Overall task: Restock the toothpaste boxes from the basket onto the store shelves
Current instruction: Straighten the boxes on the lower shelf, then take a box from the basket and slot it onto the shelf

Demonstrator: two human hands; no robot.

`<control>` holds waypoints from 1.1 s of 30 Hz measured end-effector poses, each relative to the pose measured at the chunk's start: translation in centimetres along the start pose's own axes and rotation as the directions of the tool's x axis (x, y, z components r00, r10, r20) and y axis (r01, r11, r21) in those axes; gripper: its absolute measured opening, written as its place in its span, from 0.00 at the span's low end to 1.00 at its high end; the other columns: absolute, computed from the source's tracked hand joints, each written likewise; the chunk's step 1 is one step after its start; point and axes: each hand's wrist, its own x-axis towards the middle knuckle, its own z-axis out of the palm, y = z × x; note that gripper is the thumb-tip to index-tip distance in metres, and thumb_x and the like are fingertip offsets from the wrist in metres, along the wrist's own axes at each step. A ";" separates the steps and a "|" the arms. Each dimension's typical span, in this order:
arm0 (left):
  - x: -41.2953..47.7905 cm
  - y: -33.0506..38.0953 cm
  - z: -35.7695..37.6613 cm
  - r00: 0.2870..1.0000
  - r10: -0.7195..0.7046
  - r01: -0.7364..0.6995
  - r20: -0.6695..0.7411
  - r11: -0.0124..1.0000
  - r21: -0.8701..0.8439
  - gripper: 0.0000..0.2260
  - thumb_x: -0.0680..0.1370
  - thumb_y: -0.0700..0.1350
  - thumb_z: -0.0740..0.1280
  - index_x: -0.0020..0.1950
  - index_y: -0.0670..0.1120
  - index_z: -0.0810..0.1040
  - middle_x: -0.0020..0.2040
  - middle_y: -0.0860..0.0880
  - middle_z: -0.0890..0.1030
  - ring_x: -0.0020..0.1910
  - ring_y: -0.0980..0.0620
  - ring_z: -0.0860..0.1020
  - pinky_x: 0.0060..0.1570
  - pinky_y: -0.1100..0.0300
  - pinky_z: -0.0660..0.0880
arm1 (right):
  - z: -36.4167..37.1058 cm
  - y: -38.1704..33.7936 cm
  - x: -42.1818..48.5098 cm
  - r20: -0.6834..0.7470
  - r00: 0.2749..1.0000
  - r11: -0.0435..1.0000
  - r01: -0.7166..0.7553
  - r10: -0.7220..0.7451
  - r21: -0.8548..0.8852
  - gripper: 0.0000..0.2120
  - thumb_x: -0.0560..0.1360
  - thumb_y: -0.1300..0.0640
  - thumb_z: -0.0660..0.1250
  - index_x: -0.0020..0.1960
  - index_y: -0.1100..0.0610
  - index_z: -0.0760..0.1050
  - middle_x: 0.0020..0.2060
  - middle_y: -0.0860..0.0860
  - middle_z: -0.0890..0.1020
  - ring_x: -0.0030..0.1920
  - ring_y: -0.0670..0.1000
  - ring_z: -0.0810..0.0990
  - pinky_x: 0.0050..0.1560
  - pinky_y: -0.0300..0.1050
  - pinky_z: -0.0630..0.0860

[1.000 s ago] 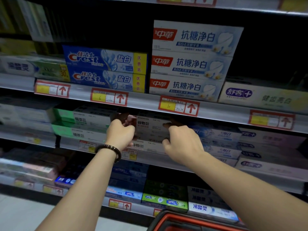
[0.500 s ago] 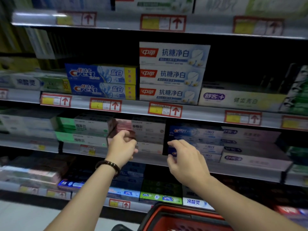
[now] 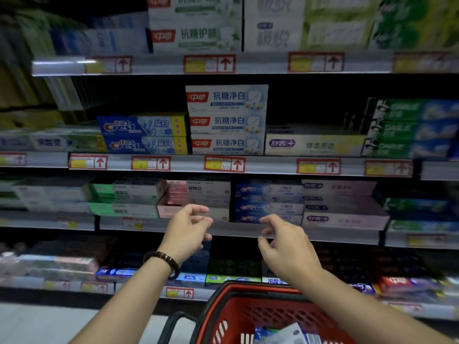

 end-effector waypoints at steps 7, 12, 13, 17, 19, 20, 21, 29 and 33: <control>-5.6 0.8 1.1 0.999 -0.034 0.033 0.026 0.999 0.037 0.08 0.82 0.39 0.67 0.57 0.50 0.78 0.51 0.48 0.86 0.36 0.50 0.84 0.30 0.59 0.76 | -2.3 1.1 -3.5 0.078 0.997 0.998 -0.006 0.002 0.058 0.16 0.79 0.46 0.67 0.67 0.41 0.74 0.49 0.39 0.81 0.44 0.43 0.82 0.50 0.52 0.83; -9.1 0.8 2.0 0.996 -0.041 0.036 0.074 0.996 0.078 0.07 0.81 0.40 0.69 0.57 0.49 0.79 0.48 0.48 0.86 0.36 0.48 0.85 0.30 0.58 0.76 | -3.7 2.7 -6.2 0.131 0.991 0.994 -0.011 -0.004 0.109 0.14 0.80 0.47 0.70 0.65 0.43 0.76 0.47 0.40 0.82 0.42 0.43 0.82 0.49 0.48 0.82; -9.8 0.8 2.2 0.995 -0.047 0.040 0.083 0.996 0.084 0.07 0.81 0.40 0.69 0.57 0.49 0.79 0.48 0.48 0.86 0.37 0.47 0.86 0.29 0.58 0.76 | -4.0 3.0 -6.9 0.139 0.990 0.991 -0.022 0.004 0.129 0.14 0.80 0.48 0.70 0.64 0.44 0.77 0.46 0.40 0.82 0.41 0.42 0.83 0.49 0.47 0.82; -11.8 -0.1 3.5 0.991 -0.086 0.075 0.107 0.992 0.099 0.08 0.80 0.39 0.70 0.57 0.48 0.79 0.48 0.46 0.86 0.37 0.45 0.86 0.29 0.57 0.75 | -4.5 4.4 -9.4 0.200 0.979 0.987 -0.056 0.025 0.153 0.12 0.80 0.50 0.71 0.63 0.46 0.79 0.45 0.42 0.84 0.43 0.41 0.83 0.48 0.39 0.81; -12.9 -0.7 4.4 0.987 -0.113 0.100 0.118 0.989 0.106 0.07 0.80 0.39 0.70 0.57 0.48 0.78 0.48 0.45 0.86 0.36 0.46 0.85 0.29 0.57 0.75 | -4.5 5.4 -10.5 0.255 0.967 0.990 -0.055 0.021 0.127 0.11 0.80 0.50 0.71 0.62 0.47 0.80 0.46 0.42 0.84 0.44 0.41 0.83 0.50 0.38 0.80; -13.3 -1.1 5.0 0.984 -0.126 0.113 0.127 0.987 0.110 0.07 0.80 0.39 0.70 0.57 0.48 0.78 0.49 0.44 0.85 0.36 0.48 0.85 0.29 0.58 0.75 | -4.5 6.0 -10.9 0.278 0.960 0.991 -0.062 0.026 0.122 0.11 0.80 0.51 0.72 0.62 0.48 0.80 0.46 0.42 0.84 0.45 0.41 0.83 0.51 0.39 0.80; -13.7 -1.5 5.4 0.981 -0.136 0.120 0.135 0.985 0.121 0.07 0.80 0.40 0.70 0.57 0.48 0.78 0.48 0.42 0.85 0.35 0.50 0.84 0.29 0.58 0.76 | -4.4 6.5 -11.3 0.298 0.954 0.990 -0.075 0.035 0.122 0.10 0.80 0.51 0.72 0.61 0.47 0.80 0.47 0.42 0.84 0.46 0.41 0.83 0.52 0.40 0.80; -15.5 -6.3 9.8 0.947 -0.247 0.199 0.204 0.953 0.229 0.07 0.80 0.42 0.69 0.56 0.51 0.79 0.35 0.49 0.85 0.35 0.50 0.82 0.33 0.59 0.74 | -2.1 10.9 -14.2 0.373 0.914 0.957 -0.237 0.160 0.169 0.08 0.79 0.53 0.73 0.58 0.47 0.82 0.45 0.42 0.85 0.43 0.35 0.81 0.41 0.27 0.73; -15.5 -8.0 10.7 0.931 -0.301 0.229 0.208 0.922 0.312 0.08 0.78 0.43 0.70 0.55 0.53 0.79 0.39 0.52 0.85 0.36 0.53 0.81 0.36 0.57 0.77 | -1.5 13.3 -15.0 0.414 0.882 0.918 -0.336 0.227 0.212 0.06 0.79 0.55 0.74 0.55 0.47 0.83 0.40 0.43 0.87 0.40 0.40 0.85 0.38 0.32 0.75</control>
